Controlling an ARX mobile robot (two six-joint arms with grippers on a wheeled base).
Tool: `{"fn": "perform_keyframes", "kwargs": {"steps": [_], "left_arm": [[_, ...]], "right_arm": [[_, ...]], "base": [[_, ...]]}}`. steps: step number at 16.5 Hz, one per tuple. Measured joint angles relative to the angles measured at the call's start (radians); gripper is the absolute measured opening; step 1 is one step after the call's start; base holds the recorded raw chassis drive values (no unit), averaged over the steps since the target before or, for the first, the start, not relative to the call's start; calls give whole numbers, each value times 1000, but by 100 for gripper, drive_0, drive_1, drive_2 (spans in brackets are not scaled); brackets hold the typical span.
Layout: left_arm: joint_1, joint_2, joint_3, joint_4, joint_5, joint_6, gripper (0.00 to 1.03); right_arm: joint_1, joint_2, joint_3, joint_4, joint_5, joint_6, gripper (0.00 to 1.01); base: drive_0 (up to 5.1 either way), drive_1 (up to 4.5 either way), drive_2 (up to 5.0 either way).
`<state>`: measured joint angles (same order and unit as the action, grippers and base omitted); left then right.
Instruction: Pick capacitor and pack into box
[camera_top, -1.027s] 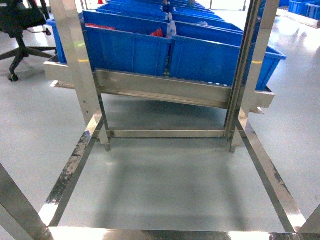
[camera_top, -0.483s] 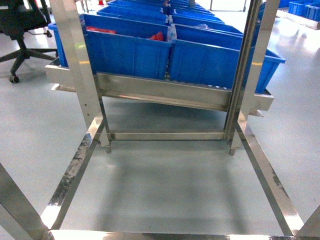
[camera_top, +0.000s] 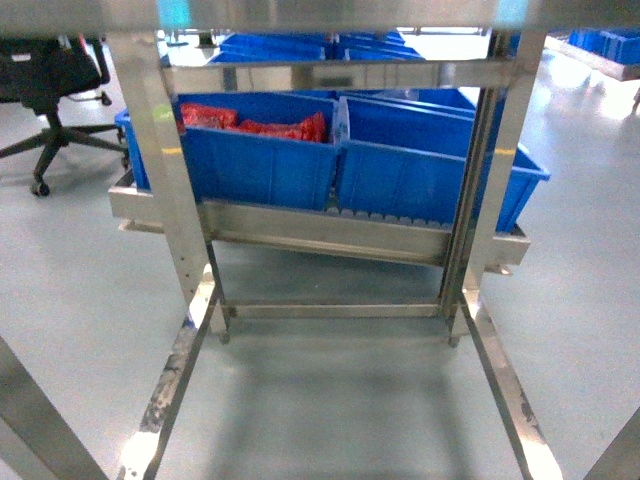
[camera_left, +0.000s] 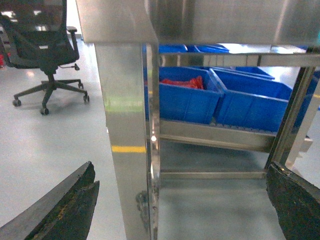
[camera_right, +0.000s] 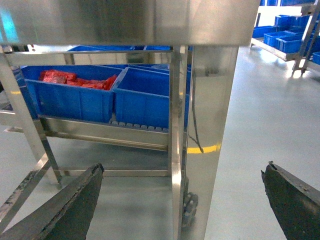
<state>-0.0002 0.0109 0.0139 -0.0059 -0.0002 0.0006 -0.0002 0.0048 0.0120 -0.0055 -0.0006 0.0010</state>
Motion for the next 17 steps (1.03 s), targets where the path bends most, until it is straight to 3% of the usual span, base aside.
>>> {"fn": "perform_keyframes", "kwargs": {"steps": [17], "left_arm": [[0, 0, 0, 2, 0, 0, 98]], "right_arm": [[0, 0, 0, 0, 1, 2, 98]], "base": [[0, 0, 0]]}}
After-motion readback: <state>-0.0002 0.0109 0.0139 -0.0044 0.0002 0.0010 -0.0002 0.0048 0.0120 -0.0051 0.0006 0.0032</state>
